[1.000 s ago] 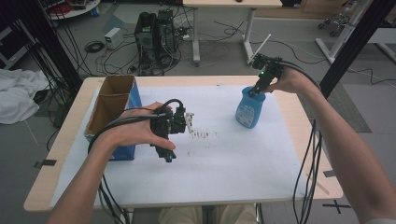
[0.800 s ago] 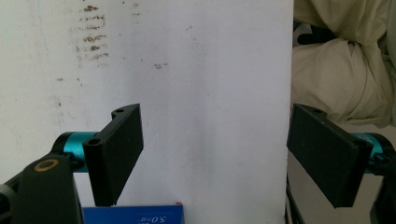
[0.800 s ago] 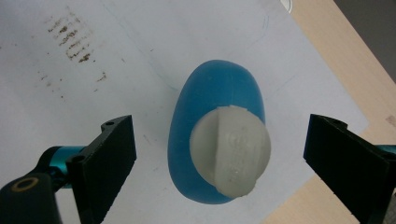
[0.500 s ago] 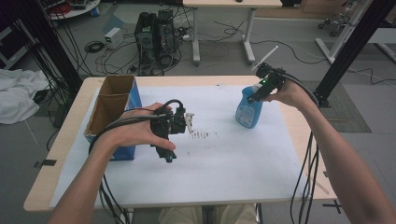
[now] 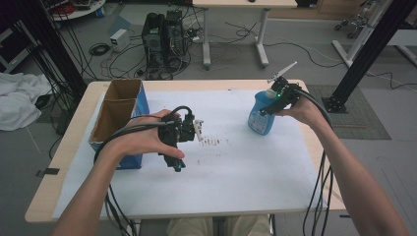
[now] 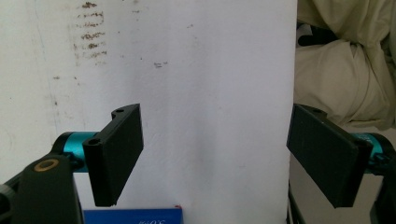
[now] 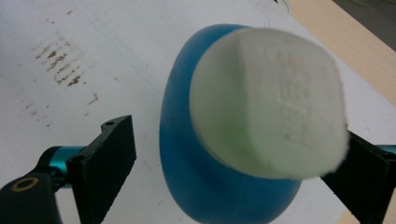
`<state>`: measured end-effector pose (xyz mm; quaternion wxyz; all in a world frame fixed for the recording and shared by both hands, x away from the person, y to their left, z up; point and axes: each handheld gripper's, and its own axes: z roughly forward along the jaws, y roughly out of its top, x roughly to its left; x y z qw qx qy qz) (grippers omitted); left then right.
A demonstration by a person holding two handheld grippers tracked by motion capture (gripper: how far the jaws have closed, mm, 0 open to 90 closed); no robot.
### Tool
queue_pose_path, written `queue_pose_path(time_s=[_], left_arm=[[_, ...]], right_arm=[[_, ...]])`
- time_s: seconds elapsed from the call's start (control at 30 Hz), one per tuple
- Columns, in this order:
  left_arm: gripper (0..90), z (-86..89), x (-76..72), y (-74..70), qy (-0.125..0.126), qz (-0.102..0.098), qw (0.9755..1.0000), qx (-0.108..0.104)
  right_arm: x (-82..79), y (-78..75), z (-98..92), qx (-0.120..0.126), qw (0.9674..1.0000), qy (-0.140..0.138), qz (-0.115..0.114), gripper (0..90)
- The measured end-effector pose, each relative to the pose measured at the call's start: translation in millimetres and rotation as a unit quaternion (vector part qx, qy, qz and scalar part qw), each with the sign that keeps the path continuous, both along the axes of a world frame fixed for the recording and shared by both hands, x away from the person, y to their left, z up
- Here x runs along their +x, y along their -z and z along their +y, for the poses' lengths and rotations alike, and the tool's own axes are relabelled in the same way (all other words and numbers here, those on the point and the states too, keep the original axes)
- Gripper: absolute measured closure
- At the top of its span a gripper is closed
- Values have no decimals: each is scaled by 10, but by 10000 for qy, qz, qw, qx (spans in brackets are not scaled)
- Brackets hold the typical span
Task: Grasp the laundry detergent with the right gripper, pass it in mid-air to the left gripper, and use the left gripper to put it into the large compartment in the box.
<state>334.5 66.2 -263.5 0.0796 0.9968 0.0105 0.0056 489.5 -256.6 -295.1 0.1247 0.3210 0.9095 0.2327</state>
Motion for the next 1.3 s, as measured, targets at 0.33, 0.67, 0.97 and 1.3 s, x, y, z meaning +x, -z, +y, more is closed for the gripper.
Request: queue_pose_path(time_s=[0.33, 0.67, 0.97, 1.3], left_arm=[[188, 6, 3, 16, -55, -43, 10000, -26], [188, 23, 16, 37, -61, -31, 10000, -11], [188, 51, 11, 56, -106, -15, 9999, -35], [188, 48, 10, 68, -95, -14, 10000, -25]], right_arm=[[-49, 235, -80, 316, 9992, 194, -169, 84], [-77, 363, -122, 509, 9972, 348, -416, 85], [-87, 421, -111, 482, 9970, 354, -491, 136], [-78, 464, -113, 522, 9963, 382, -565, 159]])
